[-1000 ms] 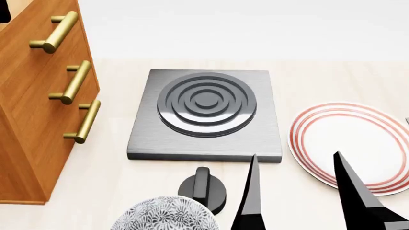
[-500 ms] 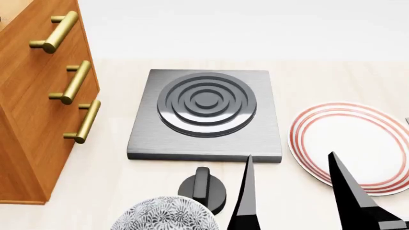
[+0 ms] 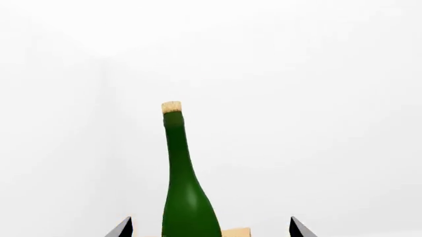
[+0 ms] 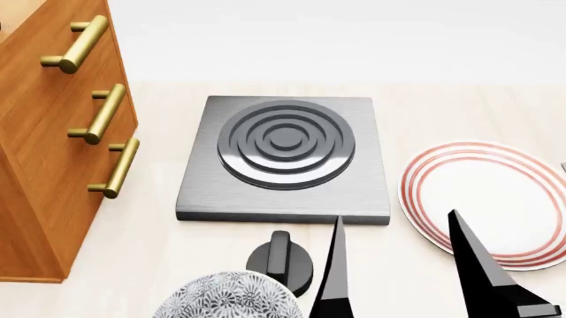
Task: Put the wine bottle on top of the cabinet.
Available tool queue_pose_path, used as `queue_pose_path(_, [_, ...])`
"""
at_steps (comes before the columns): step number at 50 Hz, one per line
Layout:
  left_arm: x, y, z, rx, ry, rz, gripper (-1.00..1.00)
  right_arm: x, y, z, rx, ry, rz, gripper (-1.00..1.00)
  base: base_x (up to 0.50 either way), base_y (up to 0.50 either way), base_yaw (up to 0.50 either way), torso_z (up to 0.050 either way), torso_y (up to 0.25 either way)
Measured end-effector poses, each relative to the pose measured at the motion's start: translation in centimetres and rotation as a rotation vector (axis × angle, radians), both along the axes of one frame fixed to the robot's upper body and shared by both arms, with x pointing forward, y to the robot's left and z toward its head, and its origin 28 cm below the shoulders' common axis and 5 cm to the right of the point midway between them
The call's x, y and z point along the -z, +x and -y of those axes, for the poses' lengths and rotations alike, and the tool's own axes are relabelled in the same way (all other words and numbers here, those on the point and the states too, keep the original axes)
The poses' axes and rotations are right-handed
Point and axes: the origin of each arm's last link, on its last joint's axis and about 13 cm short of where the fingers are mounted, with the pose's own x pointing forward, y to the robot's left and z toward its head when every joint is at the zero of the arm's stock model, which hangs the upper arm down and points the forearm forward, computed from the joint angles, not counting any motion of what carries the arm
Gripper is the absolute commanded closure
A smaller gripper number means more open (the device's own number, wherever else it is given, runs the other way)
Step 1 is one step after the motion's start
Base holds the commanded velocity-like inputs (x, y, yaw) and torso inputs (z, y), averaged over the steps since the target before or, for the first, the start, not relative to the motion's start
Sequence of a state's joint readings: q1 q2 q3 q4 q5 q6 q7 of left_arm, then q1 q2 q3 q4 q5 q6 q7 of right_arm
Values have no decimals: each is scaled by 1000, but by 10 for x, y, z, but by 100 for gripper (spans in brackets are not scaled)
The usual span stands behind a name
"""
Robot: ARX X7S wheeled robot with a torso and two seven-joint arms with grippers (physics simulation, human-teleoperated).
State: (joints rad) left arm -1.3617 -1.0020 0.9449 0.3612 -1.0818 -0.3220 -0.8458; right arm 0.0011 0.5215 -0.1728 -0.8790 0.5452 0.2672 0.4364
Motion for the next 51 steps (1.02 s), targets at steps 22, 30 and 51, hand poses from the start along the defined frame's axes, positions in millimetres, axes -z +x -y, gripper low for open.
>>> queue_pose_path(22, [76,-59,38,131,83,30,-100,-1,-1,-5,-21,-4,4,-100,0,0,0,0,0])
queue_pose_path(30, [100,-74,49,169,77,17,-100,0,0,-8,-34,-10,2,-100,0,0,0,0,0])
queue_pose_path(51, [125,-97,70,258,79,-13,-100,-2,0,-12,-53,-19,8,-100,0,0,0,0,0])
